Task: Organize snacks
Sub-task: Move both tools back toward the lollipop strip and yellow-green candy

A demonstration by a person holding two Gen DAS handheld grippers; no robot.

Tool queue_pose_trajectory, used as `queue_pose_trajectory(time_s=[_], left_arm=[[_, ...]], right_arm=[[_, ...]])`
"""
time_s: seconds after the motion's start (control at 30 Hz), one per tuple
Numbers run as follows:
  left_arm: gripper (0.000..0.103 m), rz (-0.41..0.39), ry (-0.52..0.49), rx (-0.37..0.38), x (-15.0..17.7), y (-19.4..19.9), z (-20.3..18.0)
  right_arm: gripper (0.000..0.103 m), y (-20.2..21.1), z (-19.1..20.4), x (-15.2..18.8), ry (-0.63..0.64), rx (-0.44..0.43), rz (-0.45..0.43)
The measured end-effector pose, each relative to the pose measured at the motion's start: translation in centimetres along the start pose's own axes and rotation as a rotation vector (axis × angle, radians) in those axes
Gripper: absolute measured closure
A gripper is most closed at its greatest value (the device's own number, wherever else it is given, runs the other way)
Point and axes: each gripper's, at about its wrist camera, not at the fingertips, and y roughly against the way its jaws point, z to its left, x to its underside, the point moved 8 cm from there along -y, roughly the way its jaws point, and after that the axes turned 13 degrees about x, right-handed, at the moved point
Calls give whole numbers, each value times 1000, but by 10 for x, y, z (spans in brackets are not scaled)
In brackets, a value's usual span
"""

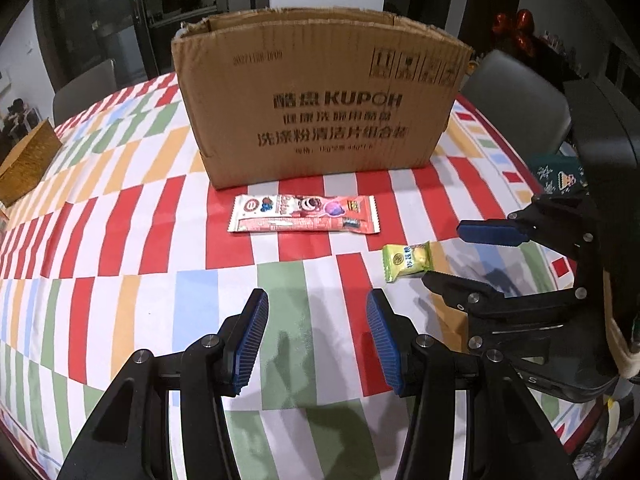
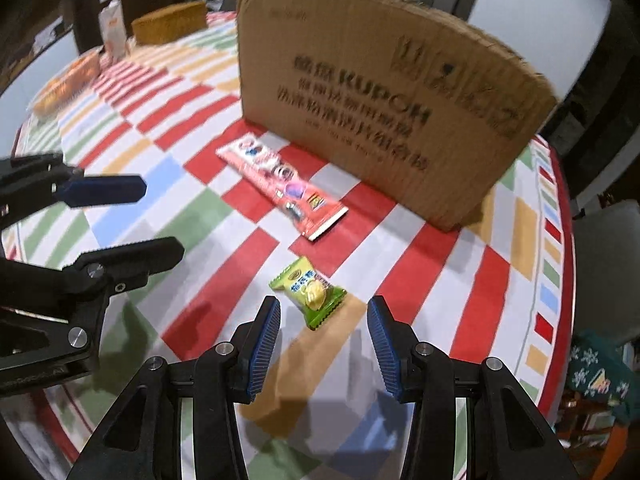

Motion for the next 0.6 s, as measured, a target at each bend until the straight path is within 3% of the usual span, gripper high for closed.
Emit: queue_pose_trajectory(time_s=[0.4, 0.6], left_arm=[[53, 44, 26, 34, 0, -18, 14], [53, 37, 9, 45, -2, -21, 19]], right_arm=[[57, -25, 16, -7, 86, -24, 36], [70, -34, 18, -8, 62, -60, 61]])
